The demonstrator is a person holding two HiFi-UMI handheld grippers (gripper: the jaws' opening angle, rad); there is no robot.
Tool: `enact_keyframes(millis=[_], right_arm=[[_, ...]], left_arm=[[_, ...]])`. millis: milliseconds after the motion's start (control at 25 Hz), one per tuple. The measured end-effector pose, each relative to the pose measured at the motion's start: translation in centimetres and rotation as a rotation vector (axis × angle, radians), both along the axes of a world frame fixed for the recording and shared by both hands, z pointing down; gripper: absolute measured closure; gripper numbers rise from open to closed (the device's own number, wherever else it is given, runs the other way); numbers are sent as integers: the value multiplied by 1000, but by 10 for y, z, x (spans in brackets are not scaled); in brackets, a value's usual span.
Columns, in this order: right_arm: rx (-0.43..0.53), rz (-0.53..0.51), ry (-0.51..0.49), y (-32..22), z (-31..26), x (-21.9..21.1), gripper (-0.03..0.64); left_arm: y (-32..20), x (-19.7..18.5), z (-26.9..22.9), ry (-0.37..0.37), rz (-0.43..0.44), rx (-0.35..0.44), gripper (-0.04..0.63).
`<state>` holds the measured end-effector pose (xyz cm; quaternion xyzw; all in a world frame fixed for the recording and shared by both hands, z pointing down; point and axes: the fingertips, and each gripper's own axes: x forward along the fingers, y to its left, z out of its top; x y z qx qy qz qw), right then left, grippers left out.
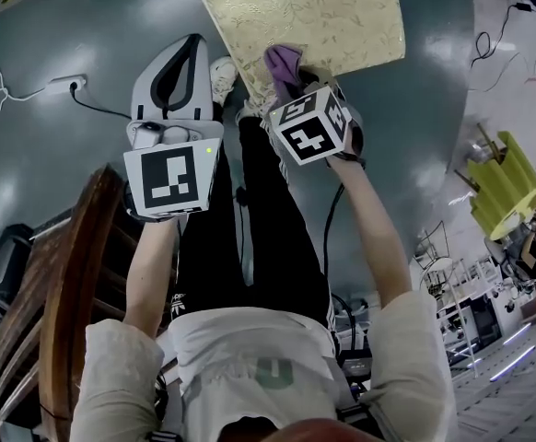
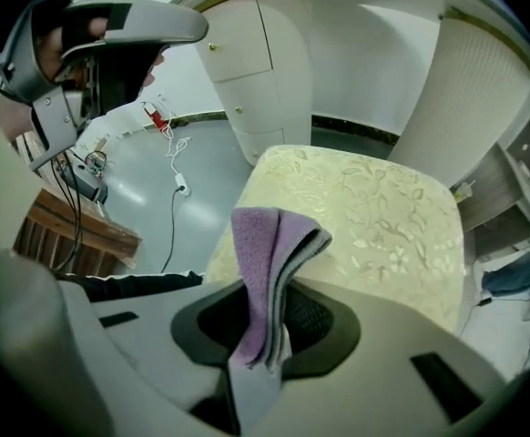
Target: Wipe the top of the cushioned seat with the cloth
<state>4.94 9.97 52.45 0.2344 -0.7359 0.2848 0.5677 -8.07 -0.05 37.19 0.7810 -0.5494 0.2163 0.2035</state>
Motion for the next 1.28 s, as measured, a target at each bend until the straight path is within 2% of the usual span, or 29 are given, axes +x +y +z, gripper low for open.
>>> enact_keyframes(millis=[320, 480, 640, 1040, 1280], right_arm=[[83, 25, 178, -37, 2, 95, 526], [103, 81, 257, -59, 6, 150, 526], [127, 153, 310, -76, 5, 187, 526], [163, 240, 365, -94, 6, 226, 526], [189, 203, 424, -103, 6, 240, 526]], left_arm=[[1, 25, -1, 25, 40, -5, 589], [-3, 29, 3, 10, 61, -11, 589], [-8, 28, 2, -2, 66, -5, 589], [-12, 40, 1, 4, 84, 4, 589], [-5, 51, 2, 10, 113, -3, 589]])
